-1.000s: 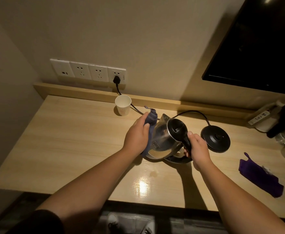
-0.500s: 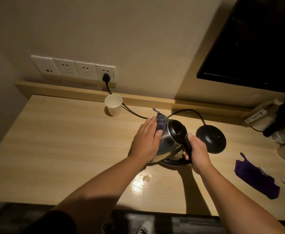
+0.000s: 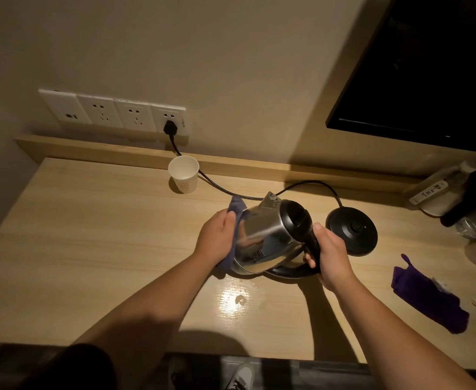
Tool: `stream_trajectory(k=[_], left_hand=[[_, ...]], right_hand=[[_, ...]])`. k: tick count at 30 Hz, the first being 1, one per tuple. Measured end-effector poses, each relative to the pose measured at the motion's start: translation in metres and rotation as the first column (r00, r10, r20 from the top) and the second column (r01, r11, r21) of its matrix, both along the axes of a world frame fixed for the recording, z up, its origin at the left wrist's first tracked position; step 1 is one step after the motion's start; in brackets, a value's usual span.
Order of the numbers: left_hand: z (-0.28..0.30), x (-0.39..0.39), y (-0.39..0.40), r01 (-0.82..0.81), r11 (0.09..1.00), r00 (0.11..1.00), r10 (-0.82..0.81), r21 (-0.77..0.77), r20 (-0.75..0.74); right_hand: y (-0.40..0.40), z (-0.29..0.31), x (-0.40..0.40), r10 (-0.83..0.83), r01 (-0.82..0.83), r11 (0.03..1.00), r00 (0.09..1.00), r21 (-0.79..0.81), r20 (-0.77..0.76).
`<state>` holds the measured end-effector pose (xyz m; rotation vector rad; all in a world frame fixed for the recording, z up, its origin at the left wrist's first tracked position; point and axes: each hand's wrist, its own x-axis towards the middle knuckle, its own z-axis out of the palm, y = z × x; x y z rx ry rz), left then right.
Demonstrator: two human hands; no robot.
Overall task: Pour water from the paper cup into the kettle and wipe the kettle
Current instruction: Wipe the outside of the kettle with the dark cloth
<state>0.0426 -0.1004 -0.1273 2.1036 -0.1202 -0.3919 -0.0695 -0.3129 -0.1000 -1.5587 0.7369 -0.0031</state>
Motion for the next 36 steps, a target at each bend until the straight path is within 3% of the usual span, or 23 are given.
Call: stream_trajectory(k=[3,8,11,14,19,25,31,33,36], left_hand=[[-0.003,0.006,0.007,0.004,0.999,0.999,-0.002,0.038,-0.049],[0.011,0.002,0.003,-0.033,0.999,0.992,0.028,0.043,0.12],[0.029,-0.001,-0.005,0.112,0.993,0.974,-0.103,-0.031,0.204],[0.037,0.011,-0.012,0.198,0.977,0.98,-0.195,-0.08,0.041],[0.029,0.032,-0.009,0.188,0.973,0.952,-0.214,-0.135,-0.219],[-0.022,0.005,0.023,-0.108,0.991,0.945,0.078,-0.077,-0.316],[-0.028,-0.044,0.026,-0.312,0.947,0.947,0.317,0.073,-0.059],[-0.022,-0.052,0.026,-0.315,0.948,0.949,0.313,0.04,0.049],[0.001,-0.06,0.019,-0.161,0.987,0.957,0.157,-0.006,0.243]], right_hand=[[0.0,0.002,0.003,0.032,-0.032,0.998,0.999,-0.05,-0.009],[0.001,0.004,0.003,0.031,-0.032,0.995,0.999,-0.092,-0.014],[0.001,0.006,0.006,0.054,-0.056,0.99,0.998,-0.127,-0.023],[0.002,0.006,0.006,0.06,-0.061,0.989,0.998,-0.132,-0.011],[0.01,0.006,0.006,0.072,-0.068,0.967,0.997,-0.245,0.008],[0.013,0.012,0.009,0.063,-0.06,0.961,0.998,-0.272,0.004],[0.025,0.007,0.007,-0.104,0.102,0.989,0.994,-0.108,-0.017],[0.028,0.009,0.008,-0.1,0.097,0.989,0.995,-0.114,-0.018],[0.03,0.012,0.013,-0.084,0.081,0.986,0.996,-0.148,-0.017]])
